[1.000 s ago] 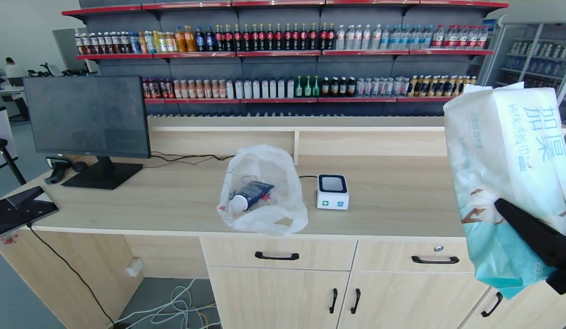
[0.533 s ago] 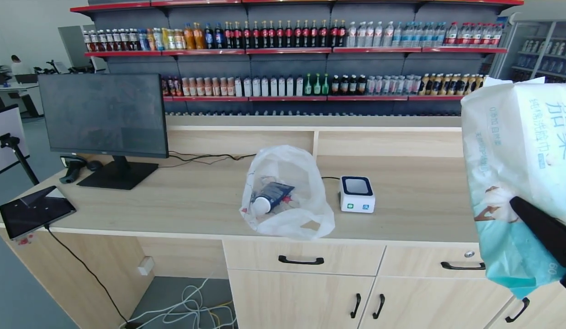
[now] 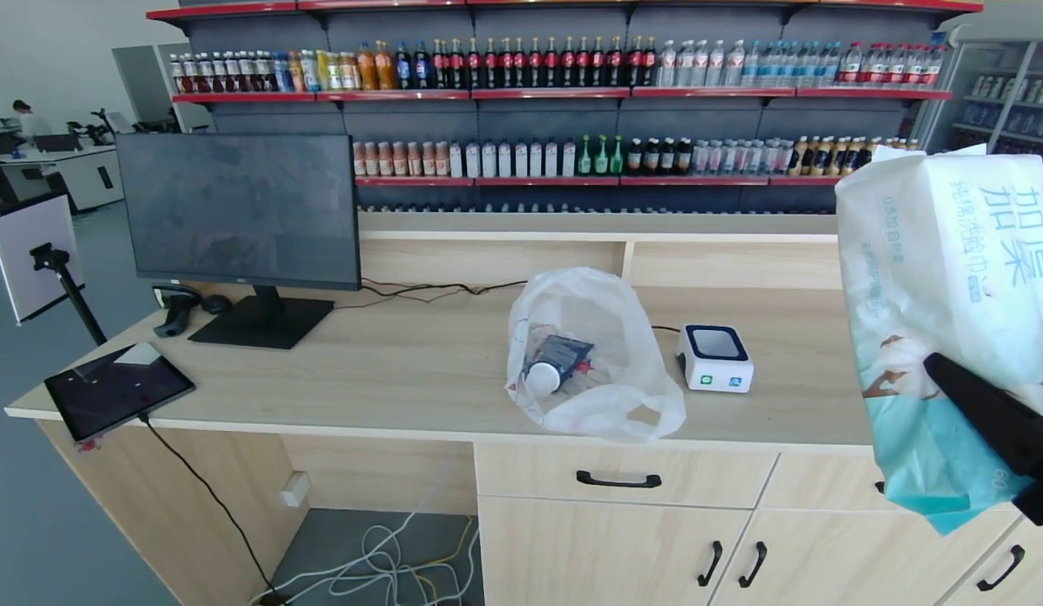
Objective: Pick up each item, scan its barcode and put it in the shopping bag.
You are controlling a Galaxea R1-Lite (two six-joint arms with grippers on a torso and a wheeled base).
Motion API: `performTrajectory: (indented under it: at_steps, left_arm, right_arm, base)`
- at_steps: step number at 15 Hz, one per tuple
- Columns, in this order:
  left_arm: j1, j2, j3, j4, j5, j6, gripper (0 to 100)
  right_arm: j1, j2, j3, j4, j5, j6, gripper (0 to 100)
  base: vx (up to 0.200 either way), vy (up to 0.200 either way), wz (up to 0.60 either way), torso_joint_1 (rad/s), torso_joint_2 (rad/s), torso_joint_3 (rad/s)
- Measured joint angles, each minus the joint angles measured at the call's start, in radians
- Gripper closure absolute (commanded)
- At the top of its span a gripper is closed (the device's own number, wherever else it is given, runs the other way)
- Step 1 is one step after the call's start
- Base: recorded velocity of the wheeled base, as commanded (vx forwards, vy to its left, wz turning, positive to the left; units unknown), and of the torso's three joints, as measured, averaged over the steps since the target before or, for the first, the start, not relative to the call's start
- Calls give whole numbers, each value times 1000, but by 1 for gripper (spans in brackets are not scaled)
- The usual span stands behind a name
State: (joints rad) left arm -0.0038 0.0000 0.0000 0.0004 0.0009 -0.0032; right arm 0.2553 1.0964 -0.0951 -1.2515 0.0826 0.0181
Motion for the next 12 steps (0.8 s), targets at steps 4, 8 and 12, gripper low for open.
performTrajectory:
  at_steps: [4, 8, 12]
  left_arm:
    - [0, 0, 0, 0, -1, 1, 100]
    - [1, 0, 0, 0, -1, 0, 100]
    - [0, 0, 0, 0, -1, 0, 100]
  right_arm:
    - [-40, 12, 2, 1, -1, 0, 100]
    - [-51, 18, 7, 0, 0, -1, 100]
    - [-53, 29, 16, -1, 10, -4, 100]
  base:
    - [150, 0, 0, -6, -3, 3]
    - [100, 0, 0, 0, -2, 5]
    - [0, 0, 0, 0, 0, 0]
